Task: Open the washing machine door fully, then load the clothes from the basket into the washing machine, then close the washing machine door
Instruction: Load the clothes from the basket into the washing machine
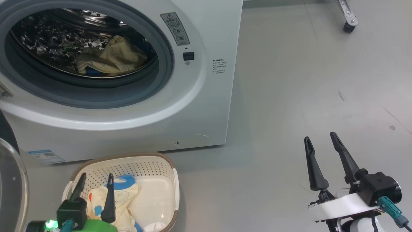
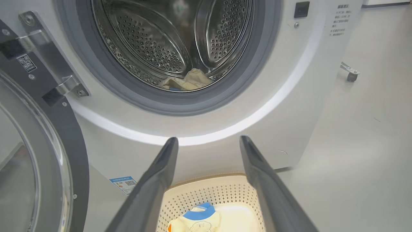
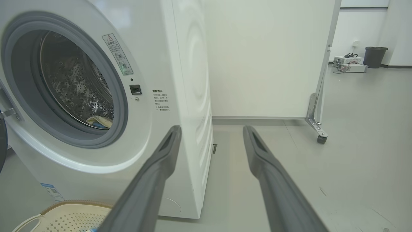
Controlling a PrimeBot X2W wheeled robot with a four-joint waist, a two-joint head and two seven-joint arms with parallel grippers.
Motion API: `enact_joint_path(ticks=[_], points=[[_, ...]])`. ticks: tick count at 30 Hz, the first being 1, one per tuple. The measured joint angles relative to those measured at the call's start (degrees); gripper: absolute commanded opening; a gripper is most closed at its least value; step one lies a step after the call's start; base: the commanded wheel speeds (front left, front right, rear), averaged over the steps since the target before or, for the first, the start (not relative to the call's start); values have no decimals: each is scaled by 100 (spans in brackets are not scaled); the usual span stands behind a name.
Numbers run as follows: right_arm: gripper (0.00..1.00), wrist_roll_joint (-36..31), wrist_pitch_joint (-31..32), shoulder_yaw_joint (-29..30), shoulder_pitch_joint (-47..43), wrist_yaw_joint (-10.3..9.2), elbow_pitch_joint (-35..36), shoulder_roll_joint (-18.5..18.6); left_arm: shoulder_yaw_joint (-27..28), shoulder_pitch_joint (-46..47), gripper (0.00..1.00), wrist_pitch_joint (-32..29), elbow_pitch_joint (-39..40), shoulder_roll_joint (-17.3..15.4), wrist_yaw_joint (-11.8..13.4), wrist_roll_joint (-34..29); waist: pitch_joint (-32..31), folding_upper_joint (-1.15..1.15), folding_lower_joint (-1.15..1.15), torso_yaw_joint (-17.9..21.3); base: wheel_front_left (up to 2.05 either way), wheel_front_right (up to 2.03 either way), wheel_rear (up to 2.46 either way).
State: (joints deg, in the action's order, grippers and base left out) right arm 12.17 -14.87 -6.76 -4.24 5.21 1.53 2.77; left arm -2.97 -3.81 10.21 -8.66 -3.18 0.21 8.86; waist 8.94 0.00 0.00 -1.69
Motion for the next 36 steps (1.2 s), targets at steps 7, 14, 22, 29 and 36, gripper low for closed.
enact_joint_path(ticks=[7,14,22,29,36], points=[[100,-1,22,-56,37,1,194,1,-238,93,100,-489,-817,-22,-60,-82,425,0,0,26,0,0,0],[100,-7,54,-133,238,1,330,2,-244,601,100,-866,-1535,-23,-83,-81,866,0,0,78,0,0,0],[100,-9,102,-269,398,3,479,2,-68,1244,100,-1363,-2463,-54,-81,27,1486,0,0,232,0,0,0],[100,-16,120,-276,498,21,616,5,57,1906,100,-1672,-3003,-93,-81,157,2045,0,1,409,0,0,0],[100,-27,120,-250,653,21,864,19,185,2518,100,-1762,-3346,-98,-80,327,2622,0,1,552,0,0,0]])
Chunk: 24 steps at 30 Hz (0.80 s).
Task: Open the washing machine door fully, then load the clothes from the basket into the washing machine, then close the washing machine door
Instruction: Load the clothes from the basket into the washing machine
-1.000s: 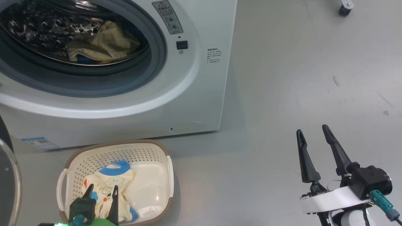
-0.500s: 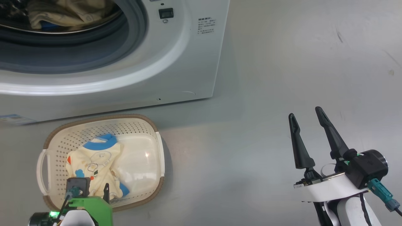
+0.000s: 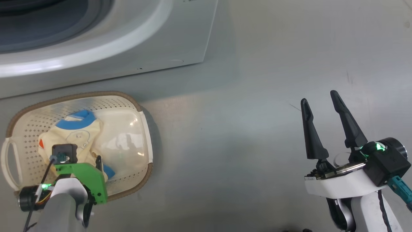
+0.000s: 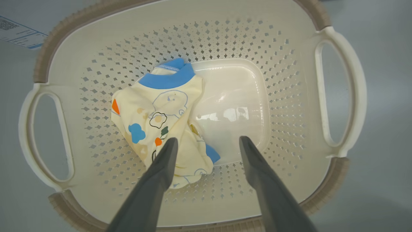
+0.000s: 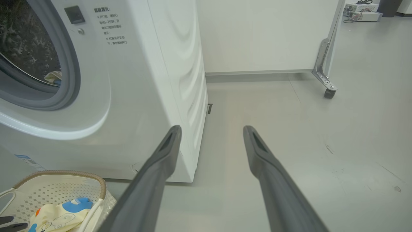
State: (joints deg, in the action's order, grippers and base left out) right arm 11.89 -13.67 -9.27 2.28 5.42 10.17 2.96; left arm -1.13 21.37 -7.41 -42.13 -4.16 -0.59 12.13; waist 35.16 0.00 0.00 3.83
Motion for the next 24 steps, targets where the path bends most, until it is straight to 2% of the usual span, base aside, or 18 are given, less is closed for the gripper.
enact_joint_path(ticks=[10,17,24], points=[[100,-145,0,123,86,-56,397,86,163,824,100,-147,-490,-92,5,97,836,0,0,102,0,0,0],[100,-194,-1,246,175,-108,738,153,153,1317,100,-320,-826,-352,115,38,1419,0,1,122,0,0,0],[100,-267,-10,447,203,-197,1027,260,114,1887,100,-412,-1122,-369,190,-22,1992,0,1,88,0,0,0]])
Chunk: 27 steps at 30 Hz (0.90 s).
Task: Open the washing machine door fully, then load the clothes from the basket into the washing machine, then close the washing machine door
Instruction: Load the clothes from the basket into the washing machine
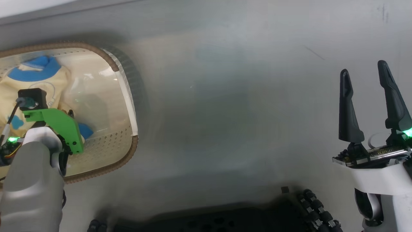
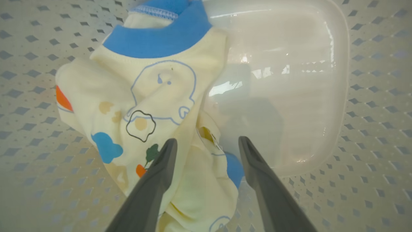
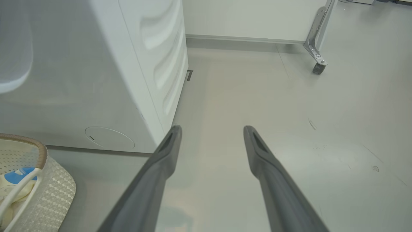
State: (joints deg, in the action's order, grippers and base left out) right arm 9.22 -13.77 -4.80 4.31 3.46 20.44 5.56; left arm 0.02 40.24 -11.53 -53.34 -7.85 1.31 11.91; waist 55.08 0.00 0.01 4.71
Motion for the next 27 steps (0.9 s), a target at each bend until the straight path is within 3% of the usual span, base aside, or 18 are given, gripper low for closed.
enact_joint_path(ticks=[8,18,19,21,27], points=[[100,-46,-16,65,27,-8,73,69,155,234,100,110,-428,149,85,104,425,0,-1,-134,0,0,0],[100,-130,-18,113,16,-10,155,172,134,408,100,360,-935,178,78,112,505,0,-1,-290,0,0,0],[100,-131,-18,119,13,-11,164,174,131,420,74,363,-961,181,57,112,501,0,-1,-297,0,0,0],[100,-138,-18,122,3,-16,189,177,107,450,0,474,-1010,193,38,111,495,0,-1,-311,0,0,0],[100,-140,-19,133,-3,-20,268,186,99,493,0,755,-1111,245,-63,112,483,0,-1,-358,0,0,0]])
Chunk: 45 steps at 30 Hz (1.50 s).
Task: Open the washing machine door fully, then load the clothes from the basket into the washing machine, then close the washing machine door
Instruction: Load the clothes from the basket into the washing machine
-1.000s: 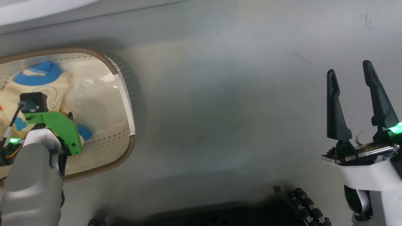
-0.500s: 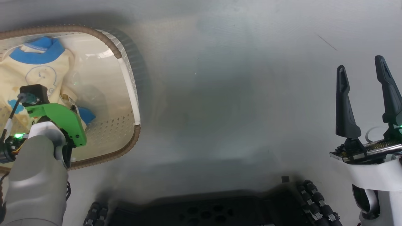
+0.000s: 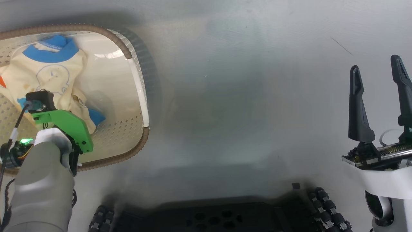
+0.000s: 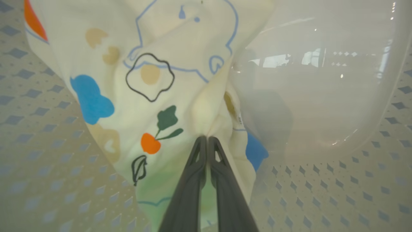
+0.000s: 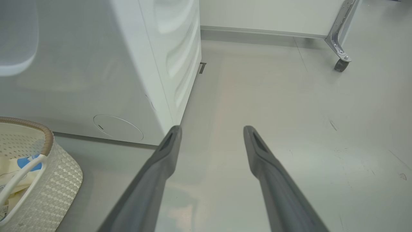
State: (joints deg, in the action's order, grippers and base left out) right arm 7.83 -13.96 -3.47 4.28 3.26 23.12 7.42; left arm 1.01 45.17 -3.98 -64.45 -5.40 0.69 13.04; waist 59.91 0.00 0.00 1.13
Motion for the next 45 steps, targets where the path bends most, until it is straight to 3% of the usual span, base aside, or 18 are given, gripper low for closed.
enact_joint_path(ticks=[16,25,32,45], points=[[100,21,-32,-71,329,-34,-40,-48,75,180,0,1961,242,130,-201,67,-113,0,0,-159,0,0,0],[100,138,-48,-96,509,-29,-258,-171,-8,171,0,1911,824,124,-285,-36,-258,0,0,-210,0,0,0],[100,231,-49,-56,586,-29,-524,-196,-22,101,0,1867,2138,126,-247,-211,-464,0,0,-264,0,0,0],[100,266,-51,142,805,-13,-1026,-203,32,-864,0,1868,3484,270,-199,-365,-1211,0,0,-357,0,0,0]])
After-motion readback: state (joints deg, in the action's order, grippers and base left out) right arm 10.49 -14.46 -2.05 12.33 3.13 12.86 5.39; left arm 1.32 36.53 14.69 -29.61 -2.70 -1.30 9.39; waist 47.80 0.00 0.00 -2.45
